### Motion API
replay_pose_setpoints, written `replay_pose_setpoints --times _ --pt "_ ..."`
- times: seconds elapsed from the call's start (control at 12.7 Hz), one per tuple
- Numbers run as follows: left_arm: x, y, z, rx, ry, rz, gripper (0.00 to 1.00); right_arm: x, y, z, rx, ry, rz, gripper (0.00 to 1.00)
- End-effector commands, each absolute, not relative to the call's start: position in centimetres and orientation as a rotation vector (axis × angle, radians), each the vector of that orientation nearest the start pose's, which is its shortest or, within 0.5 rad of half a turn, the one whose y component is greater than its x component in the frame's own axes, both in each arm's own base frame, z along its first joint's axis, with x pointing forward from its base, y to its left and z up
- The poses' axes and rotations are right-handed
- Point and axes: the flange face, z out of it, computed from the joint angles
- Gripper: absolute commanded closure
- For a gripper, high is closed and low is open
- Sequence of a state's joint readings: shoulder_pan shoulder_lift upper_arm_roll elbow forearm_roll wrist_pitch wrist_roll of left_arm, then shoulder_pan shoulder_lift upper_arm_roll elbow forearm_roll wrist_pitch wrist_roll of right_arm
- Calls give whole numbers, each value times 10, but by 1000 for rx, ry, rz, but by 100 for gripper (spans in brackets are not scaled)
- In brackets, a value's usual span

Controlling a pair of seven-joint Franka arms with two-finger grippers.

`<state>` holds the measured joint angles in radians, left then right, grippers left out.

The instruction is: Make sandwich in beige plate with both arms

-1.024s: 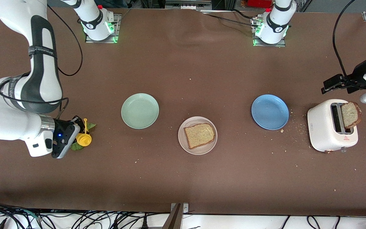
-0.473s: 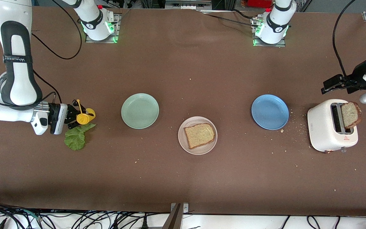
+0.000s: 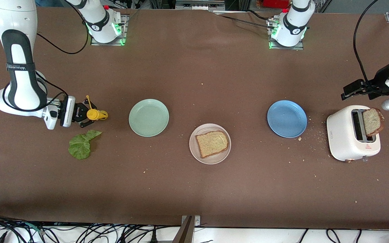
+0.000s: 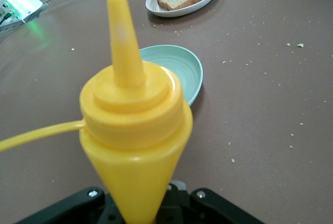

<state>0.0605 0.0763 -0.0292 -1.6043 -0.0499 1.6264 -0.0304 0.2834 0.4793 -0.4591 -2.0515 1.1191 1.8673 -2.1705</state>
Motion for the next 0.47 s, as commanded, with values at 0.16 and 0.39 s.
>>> replay_pose_setpoints --times 0.16,0.39 --pt "583 14 569 -3169 -69 75 0 540 -37 174 -1799 -1503 -741 100" --pt "583 14 569 -3169 -69 75 0 538 -39 163 -1802 -1499 -747 100"
